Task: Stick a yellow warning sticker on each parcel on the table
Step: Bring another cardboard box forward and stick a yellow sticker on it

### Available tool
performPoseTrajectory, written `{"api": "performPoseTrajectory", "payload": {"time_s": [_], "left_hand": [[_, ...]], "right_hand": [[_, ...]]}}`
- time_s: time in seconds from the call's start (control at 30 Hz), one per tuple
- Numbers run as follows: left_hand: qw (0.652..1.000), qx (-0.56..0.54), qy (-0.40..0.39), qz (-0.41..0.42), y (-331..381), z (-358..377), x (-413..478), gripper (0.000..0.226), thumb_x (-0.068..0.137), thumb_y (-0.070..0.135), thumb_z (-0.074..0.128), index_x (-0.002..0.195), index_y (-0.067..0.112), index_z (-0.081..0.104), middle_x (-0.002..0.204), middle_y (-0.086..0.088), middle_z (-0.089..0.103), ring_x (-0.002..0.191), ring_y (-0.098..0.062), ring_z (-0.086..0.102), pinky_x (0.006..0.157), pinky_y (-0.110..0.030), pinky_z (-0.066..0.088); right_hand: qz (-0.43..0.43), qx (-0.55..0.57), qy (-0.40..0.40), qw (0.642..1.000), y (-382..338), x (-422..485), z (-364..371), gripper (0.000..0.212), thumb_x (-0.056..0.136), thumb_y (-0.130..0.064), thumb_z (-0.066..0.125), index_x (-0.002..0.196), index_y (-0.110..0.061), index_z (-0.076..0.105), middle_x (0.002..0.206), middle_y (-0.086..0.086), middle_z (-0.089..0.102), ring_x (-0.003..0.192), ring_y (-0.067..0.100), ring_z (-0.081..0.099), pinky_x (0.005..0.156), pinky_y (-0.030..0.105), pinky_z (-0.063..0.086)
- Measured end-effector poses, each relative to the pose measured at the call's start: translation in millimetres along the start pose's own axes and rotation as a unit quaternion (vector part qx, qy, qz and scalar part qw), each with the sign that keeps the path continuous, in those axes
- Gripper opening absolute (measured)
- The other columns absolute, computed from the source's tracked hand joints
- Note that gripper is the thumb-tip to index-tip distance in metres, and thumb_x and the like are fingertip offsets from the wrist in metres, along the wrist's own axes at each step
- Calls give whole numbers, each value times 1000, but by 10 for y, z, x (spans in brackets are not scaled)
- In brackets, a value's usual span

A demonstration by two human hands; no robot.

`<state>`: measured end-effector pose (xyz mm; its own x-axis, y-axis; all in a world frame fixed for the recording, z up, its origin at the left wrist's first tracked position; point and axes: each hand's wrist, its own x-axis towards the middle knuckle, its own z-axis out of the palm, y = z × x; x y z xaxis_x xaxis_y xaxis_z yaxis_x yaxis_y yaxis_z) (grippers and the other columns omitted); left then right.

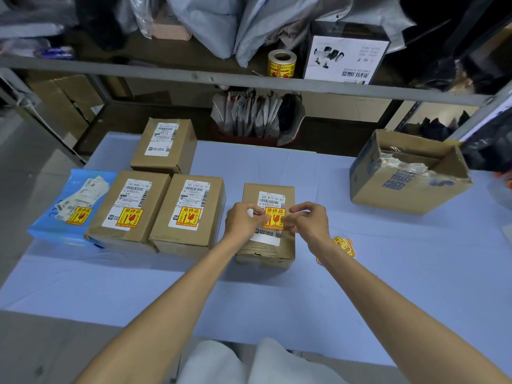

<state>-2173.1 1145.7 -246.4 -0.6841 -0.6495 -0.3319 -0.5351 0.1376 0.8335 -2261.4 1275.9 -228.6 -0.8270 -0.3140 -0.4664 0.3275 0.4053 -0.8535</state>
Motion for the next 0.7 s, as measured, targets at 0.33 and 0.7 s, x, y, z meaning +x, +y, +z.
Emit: {"api": "performPoseTrajectory", "payload": {"time_s": [0.33,0.7], "left_hand": [[999,24,24,-39,8,-1,-63,14,68,21,85,71,19,71,106,-7,72,103,-25,64,90,-39,52],[996,62,11,-56,12,-6,-166,43,70,23,83,103,11,58,122,-9,61,108,-26,58,83,-35,49]], "right_hand": [[-13,-32,-19,999,-6,-68,-31,34,72,4,77,99,-1,57,78,15,70,57,20,70,53,26,58],[-1,-74,-14,997,32,-119,-53,33,75,4,74,102,-1,56,88,22,71,63,23,69,61,31,58]]}}
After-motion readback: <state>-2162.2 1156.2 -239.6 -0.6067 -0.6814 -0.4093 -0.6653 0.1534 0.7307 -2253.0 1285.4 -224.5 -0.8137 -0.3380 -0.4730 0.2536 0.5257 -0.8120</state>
